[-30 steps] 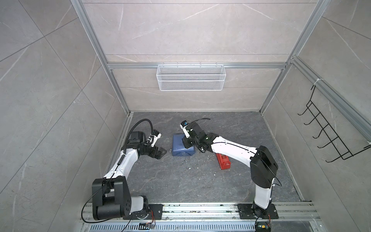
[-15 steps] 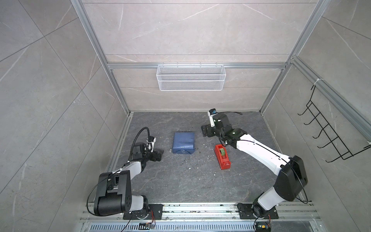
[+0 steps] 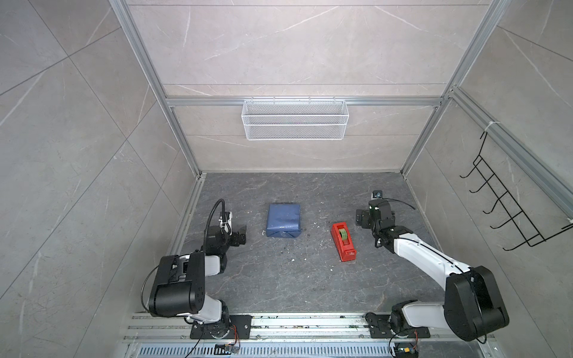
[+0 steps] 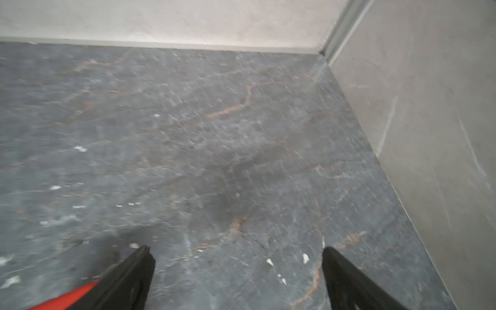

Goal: Wrap a gift box in wrapping paper
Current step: Reset both arms

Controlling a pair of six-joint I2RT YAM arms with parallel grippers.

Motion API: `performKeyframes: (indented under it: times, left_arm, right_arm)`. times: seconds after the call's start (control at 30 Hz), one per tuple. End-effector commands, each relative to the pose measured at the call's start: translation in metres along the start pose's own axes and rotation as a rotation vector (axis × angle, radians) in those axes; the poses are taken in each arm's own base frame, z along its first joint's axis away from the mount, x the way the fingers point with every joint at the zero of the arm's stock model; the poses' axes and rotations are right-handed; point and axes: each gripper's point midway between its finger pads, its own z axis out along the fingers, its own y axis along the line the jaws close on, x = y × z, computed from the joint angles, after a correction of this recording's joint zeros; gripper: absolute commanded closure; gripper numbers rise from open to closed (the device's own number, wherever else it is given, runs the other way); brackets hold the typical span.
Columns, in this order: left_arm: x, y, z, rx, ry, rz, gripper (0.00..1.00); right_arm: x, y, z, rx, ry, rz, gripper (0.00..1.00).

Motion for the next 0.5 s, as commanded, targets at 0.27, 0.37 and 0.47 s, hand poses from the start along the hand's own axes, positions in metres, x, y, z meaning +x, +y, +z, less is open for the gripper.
performKeyframes:
  times: [0.27,0.37,0.47]
  left_arm:
    - [-0.033,0.013,-0.001,-0.059,-0.119,-0.018,0.00]
    - [-0.033,0.013,-0.001,-0.059,-0.118,-0.018,0.00]
    - [-0.033,0.013,-0.001,-0.061,-0.119,-0.018,0.00]
  right_arm:
    - [0.016,-0.041,0.027,0.049,-0.195,0.153,0.00]
    - [0.020,-0.036,0.029,-0.002,-0.255,0.171,0.00]
    - [0.025,-0.024,0.029,-0.082,-0.263,0.143,0.00]
